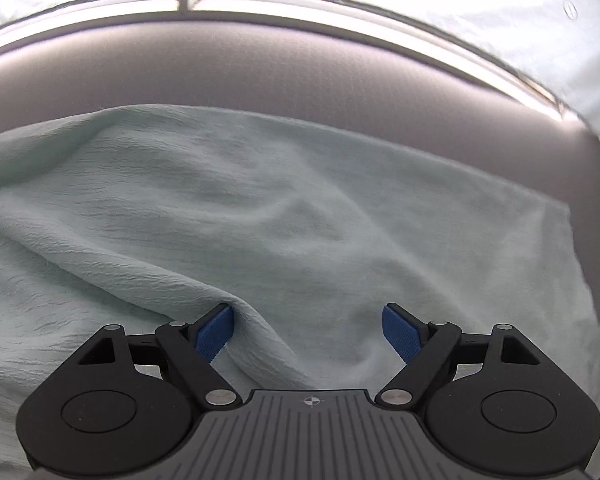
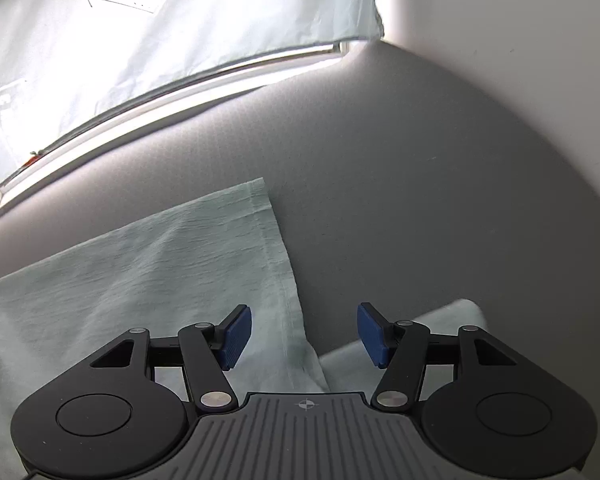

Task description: Fold clothes

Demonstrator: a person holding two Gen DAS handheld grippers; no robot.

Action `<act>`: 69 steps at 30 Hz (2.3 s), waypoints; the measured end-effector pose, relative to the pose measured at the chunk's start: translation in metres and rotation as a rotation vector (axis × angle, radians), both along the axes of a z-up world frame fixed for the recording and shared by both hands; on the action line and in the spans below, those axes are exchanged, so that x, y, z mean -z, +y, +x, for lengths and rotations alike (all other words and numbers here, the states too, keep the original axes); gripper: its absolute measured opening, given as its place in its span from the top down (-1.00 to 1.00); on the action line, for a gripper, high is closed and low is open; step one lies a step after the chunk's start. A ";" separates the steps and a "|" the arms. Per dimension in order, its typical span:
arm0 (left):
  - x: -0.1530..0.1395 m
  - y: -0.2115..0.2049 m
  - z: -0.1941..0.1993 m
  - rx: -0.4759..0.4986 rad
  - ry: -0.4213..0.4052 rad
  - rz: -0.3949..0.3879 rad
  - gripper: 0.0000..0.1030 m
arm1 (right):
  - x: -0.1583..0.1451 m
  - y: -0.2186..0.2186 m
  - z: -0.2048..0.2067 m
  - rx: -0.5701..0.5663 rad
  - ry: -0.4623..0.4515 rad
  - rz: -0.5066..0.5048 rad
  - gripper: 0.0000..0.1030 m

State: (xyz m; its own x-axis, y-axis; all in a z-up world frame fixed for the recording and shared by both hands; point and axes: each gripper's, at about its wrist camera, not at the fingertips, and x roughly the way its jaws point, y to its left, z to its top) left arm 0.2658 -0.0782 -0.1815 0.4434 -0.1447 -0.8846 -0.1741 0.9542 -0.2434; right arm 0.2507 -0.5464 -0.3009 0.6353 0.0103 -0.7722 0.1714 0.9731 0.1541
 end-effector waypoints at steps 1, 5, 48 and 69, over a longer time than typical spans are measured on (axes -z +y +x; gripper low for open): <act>0.001 0.002 0.006 -0.016 -0.005 0.015 -0.64 | 0.004 -0.001 0.010 -0.010 0.000 0.020 -0.43; 0.005 0.008 0.033 -0.076 -0.027 0.097 -0.64 | 0.015 0.000 0.039 -0.032 -0.018 0.014 -0.47; 0.046 -0.029 0.131 -0.030 -0.060 0.264 -0.64 | -0.057 0.045 0.240 -0.103 -0.447 -0.516 0.25; 0.051 -0.029 0.116 -0.028 -0.088 0.299 -0.65 | 0.003 -0.072 0.029 0.235 -0.001 0.061 -0.24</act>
State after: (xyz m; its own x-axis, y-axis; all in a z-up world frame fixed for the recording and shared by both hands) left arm 0.3814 -0.1072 -0.2320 0.5200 0.1291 -0.8443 -0.1922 0.9808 0.0316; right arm 0.2798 -0.6186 -0.3042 0.6268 -0.0912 -0.7738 0.3921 0.8952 0.2121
